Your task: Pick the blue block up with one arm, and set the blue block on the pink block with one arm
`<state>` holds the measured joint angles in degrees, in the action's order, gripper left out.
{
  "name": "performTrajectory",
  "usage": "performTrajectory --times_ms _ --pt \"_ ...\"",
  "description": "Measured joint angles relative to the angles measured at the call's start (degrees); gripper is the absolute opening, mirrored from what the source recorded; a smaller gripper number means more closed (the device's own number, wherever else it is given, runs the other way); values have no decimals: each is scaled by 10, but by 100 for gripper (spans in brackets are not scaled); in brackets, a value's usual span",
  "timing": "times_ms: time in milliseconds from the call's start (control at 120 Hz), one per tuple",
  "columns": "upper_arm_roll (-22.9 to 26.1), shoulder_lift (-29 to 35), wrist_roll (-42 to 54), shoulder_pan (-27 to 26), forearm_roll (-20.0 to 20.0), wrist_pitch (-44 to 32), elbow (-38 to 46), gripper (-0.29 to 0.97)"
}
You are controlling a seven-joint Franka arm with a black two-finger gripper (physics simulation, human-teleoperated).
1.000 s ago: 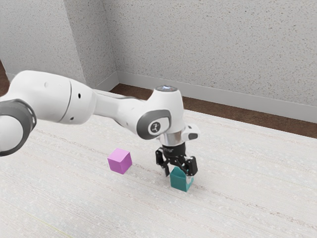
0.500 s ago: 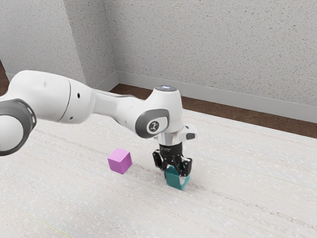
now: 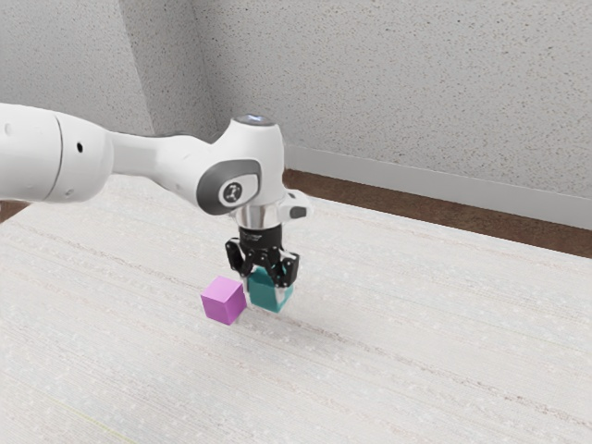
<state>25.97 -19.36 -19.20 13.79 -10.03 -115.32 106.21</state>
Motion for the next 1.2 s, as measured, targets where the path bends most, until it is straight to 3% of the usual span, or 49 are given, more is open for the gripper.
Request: performTrajectory --times_ms 167,492,917,1200 --pt "0 27 33 46 8 10 20 37" --pt "0 22 104 100 11 22 20 36" --pt "7 6 161 107 10 17 17 37" --pt "5 17 185 107 12 20 14 59"
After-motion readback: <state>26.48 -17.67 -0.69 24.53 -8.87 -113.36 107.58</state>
